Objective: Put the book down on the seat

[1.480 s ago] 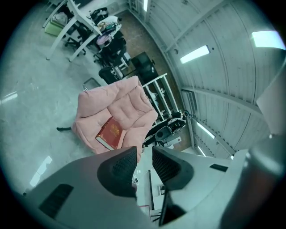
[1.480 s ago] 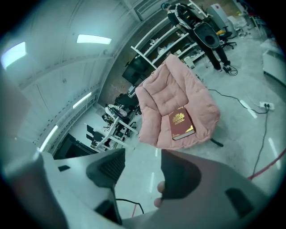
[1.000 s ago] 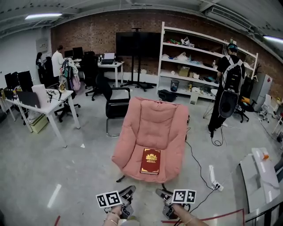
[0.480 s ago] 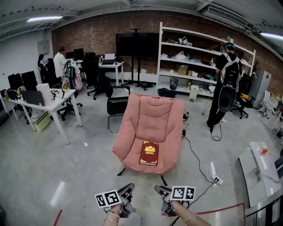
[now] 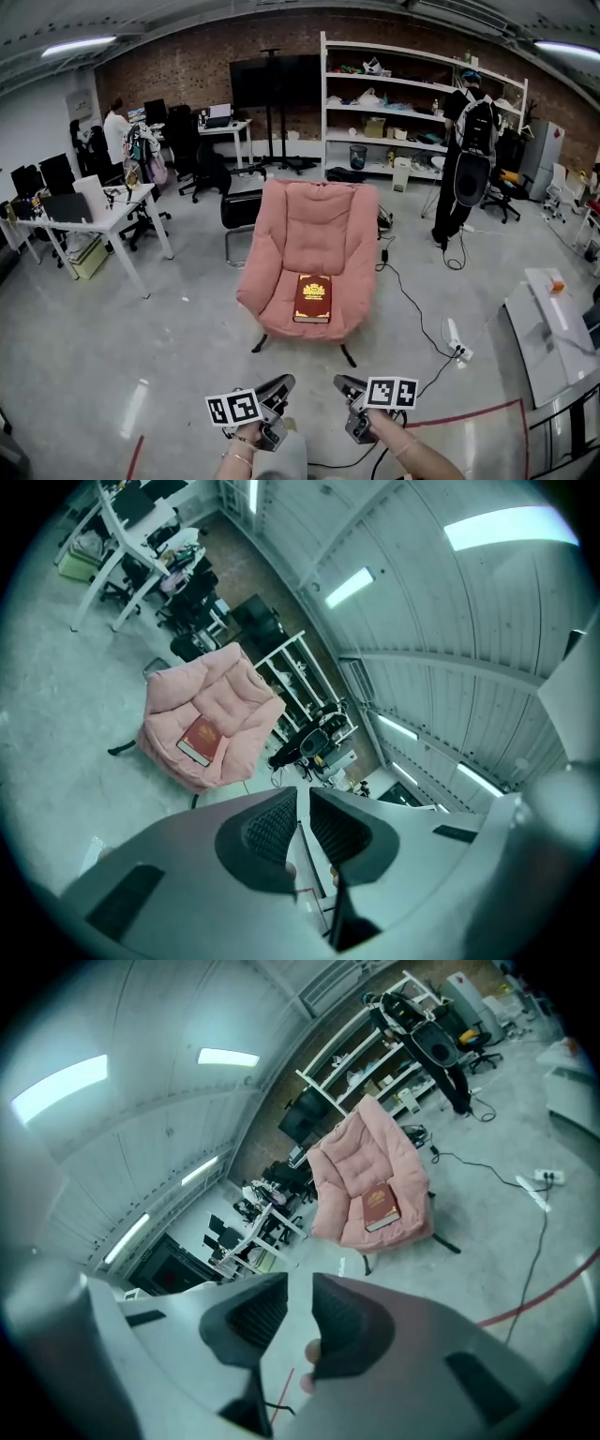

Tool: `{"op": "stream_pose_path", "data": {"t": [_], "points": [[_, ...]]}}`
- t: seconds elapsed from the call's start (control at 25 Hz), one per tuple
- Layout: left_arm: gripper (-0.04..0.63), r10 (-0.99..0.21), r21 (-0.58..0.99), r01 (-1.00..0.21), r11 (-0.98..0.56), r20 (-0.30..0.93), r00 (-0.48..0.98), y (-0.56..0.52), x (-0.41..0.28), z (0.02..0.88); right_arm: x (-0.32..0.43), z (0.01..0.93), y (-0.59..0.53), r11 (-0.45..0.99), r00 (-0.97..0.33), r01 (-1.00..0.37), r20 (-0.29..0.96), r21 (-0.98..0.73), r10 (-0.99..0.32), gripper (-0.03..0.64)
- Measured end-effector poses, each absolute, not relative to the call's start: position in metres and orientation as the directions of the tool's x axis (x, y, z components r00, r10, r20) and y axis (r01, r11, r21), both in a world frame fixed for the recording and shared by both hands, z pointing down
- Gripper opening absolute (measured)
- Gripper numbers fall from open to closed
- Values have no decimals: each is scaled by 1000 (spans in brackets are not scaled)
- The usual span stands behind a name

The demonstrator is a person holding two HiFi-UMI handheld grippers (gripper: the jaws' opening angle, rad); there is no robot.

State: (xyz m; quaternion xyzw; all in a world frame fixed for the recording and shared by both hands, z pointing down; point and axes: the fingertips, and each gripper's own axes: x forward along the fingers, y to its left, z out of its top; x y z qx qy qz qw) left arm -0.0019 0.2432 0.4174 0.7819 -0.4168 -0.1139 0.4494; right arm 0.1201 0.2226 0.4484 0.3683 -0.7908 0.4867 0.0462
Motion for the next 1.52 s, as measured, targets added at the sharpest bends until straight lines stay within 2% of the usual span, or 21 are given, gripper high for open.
{"op": "stream_pose_path", "data": {"t": [0.4, 0.56, 1.08, 1.52], "points": [[43, -693, 794, -525, -305, 193, 694, 287, 26, 410, 140, 430, 262, 281, -707, -642, 410, -714, -576, 52], [12, -671, 783, -520, -341, 185, 718, 299, 31, 399, 137, 423, 275, 306, -715, -640, 401, -705, -572, 34], [-2, -630, 766, -494, -411, 153, 762, 323, 34, 380, 131, 414, 301, 306, -738, -584, 335, -751, -586, 17], [-2, -632, 758, -522, -392, 190, 751, 332, 34, 384, 125, 417, 308, 338, -740, -605, 353, -721, -572, 15]]}}
